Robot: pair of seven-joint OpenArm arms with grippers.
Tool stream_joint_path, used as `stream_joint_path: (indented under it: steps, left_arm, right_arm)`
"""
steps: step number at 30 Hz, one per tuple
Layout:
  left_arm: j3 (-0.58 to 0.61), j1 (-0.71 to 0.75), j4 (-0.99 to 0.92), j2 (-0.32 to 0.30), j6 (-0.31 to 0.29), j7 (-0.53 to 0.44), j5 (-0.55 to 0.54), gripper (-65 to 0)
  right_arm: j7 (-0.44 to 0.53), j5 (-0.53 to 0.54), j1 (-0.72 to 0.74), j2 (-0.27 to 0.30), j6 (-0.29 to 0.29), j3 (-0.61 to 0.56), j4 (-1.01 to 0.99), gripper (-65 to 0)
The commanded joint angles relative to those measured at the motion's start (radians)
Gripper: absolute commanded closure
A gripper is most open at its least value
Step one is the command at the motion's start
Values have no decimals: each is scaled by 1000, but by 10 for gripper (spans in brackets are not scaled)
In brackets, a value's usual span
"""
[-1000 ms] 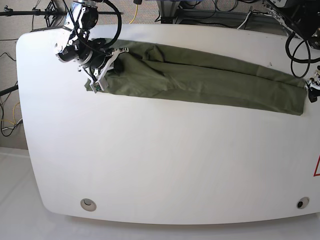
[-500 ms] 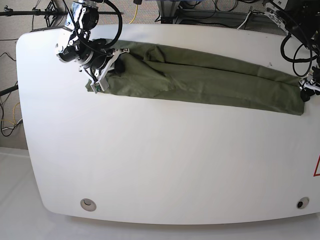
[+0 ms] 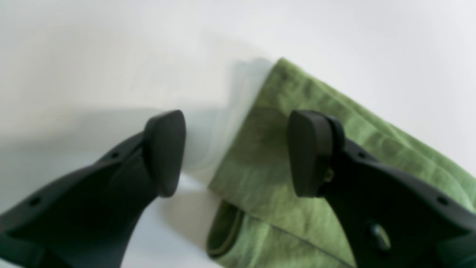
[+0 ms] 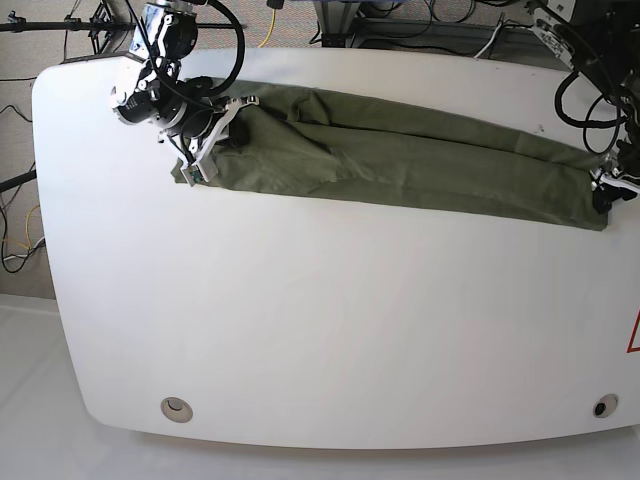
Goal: Fold the T-shirt properly
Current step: 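Regrasp the strip end with the left gripper and lift it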
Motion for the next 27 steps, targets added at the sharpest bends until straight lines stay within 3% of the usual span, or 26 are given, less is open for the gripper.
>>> stream_joint_path:
  steps: [1, 8, 16, 27]
  left_arm:
    - [9, 2, 13, 24, -6, 46, 17, -401]
    - [12, 39, 50, 43, -6, 49, 21, -401]
    - [35, 44, 52, 43, -6, 123, 17, -400]
    - [32, 45, 45, 45, -6, 124, 17, -383]
  right_arm:
    - [-14, -14, -4, 3, 4, 0, 12, 0]
    - [-14, -14, -4, 3, 4, 0, 12, 0]
    - [-14, -14, -4, 3, 6, 0, 12, 0]
    - [-14, -12, -4, 1, 7, 0, 12, 0]
